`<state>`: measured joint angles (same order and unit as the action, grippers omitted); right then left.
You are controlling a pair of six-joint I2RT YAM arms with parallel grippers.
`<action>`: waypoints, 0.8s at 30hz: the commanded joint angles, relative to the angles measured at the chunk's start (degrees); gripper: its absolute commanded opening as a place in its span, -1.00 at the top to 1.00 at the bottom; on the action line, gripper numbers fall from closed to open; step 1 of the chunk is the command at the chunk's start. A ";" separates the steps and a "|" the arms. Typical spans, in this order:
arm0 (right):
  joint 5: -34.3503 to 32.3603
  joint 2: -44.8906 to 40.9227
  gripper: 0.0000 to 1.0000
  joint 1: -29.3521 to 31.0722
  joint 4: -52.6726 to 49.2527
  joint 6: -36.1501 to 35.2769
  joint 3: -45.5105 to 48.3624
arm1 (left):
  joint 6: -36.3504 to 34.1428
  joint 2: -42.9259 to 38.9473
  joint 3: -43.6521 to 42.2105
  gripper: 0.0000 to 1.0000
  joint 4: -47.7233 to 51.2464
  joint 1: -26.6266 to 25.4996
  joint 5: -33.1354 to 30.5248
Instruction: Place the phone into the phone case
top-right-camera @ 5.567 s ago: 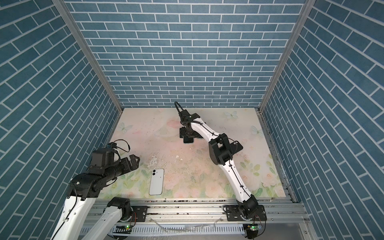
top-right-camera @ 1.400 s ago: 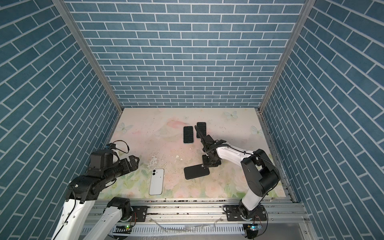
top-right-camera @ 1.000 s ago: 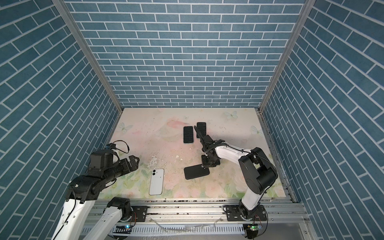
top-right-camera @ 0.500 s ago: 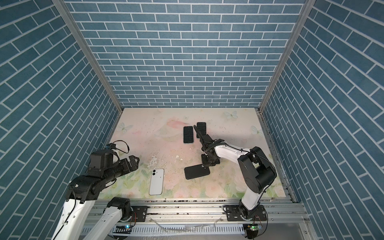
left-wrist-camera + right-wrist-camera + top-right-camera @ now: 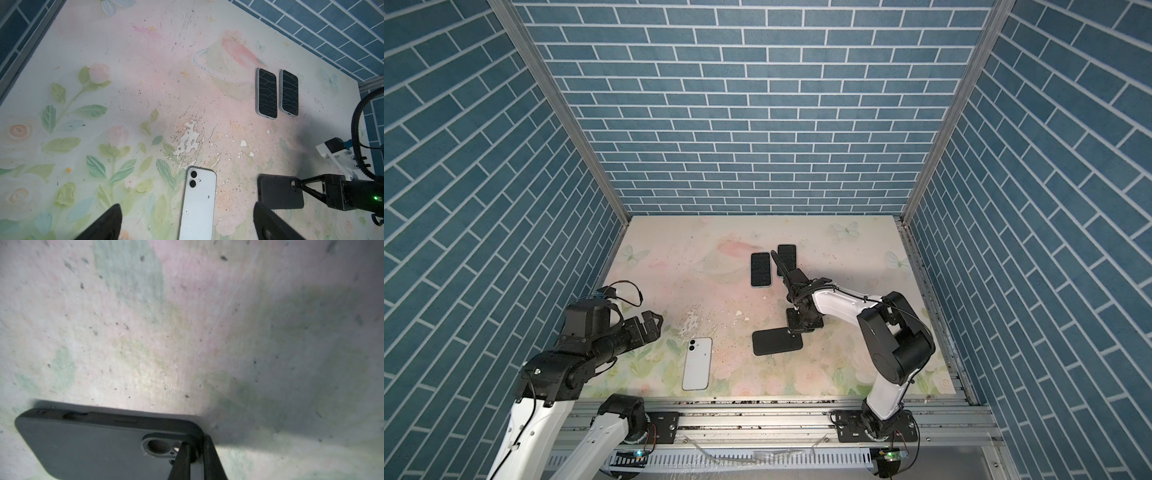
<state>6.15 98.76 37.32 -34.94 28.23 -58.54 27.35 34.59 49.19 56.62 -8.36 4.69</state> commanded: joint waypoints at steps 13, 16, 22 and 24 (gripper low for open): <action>-3.81 -15.17 0.78 -0.93 -8.71 0.62 -1.11 | -6.21 9.17 4.96 -0.99 -2.09 -30.89 -15.89; -2.53 -17.96 0.79 -0.97 -9.74 0.99 -0.79 | -15.04 13.74 5.66 -0.99 -7.28 -48.14 -28.22; 1.34 -23.66 0.80 -1.20 -11.18 2.63 0.19 | -35.12 24.46 4.00 -0.99 -22.84 -69.82 -41.10; 2.76 -25.98 0.81 -1.21 -11.37 3.51 0.60 | -40.58 28.40 2.91 -0.99 -28.20 -72.35 -42.80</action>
<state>5.93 76.09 36.34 -43.99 29.26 -58.54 -1.08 59.79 53.52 37.47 -77.95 -29.87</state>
